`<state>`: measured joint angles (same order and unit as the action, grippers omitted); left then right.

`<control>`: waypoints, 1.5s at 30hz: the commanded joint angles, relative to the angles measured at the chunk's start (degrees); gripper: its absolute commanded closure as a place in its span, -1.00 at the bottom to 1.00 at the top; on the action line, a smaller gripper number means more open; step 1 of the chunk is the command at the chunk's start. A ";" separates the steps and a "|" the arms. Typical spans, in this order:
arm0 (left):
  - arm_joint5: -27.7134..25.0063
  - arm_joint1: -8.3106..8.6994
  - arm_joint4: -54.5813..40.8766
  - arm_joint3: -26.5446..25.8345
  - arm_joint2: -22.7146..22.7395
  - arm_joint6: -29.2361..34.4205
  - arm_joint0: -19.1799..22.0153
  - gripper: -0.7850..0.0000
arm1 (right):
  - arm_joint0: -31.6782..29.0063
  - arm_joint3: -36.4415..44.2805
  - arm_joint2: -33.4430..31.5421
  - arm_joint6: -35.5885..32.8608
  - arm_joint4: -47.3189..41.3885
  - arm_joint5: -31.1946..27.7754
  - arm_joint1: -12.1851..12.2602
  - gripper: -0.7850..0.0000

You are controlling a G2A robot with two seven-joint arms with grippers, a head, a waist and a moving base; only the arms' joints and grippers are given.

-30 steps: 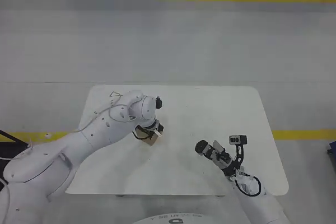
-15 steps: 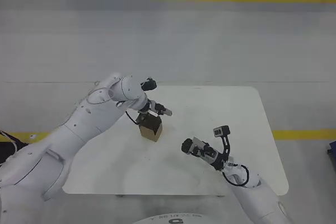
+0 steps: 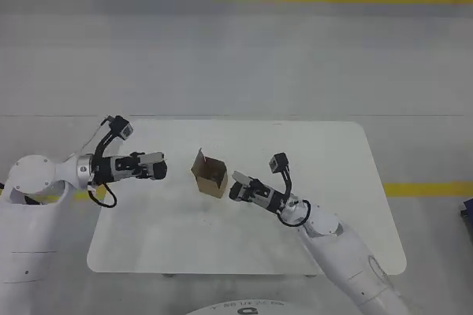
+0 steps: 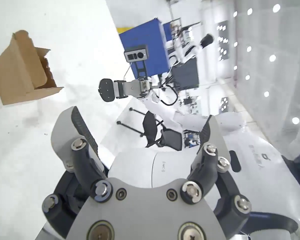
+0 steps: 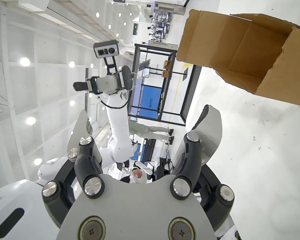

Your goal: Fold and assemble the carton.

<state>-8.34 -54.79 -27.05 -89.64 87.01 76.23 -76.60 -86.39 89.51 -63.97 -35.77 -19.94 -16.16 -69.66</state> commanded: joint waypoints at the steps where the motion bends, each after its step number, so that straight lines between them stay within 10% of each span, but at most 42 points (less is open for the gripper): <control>1: -2.37 -0.02 -3.77 2.80 1.57 0.30 -3.54 -1.00 | 0.08 -0.03 0.05 0.13 -0.11 0.13 -0.03 -1.00; 7: -7.19 -1.16 -10.64 14.67 -3.91 4.40 -4.54 -1.00 | 0.08 -0.03 0.05 0.13 -0.11 0.13 -0.03 -1.00; 29: -7.19 -1.16 -10.64 14.67 -3.91 4.40 -4.54 -1.00 | 20.43 -18.27 14.16 8.45 1.48 8.61 -5.64 -1.00; 45: -7.19 -1.16 -10.64 14.67 -3.91 4.40 -4.54 -1.00 | 15.85 -14.55 11.67 14.38 8.39 7.60 -5.12 -1.00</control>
<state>-15.53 -55.95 -37.69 -74.97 83.10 80.64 -81.15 -69.28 73.45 -51.12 -21.32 -11.91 -8.17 -75.18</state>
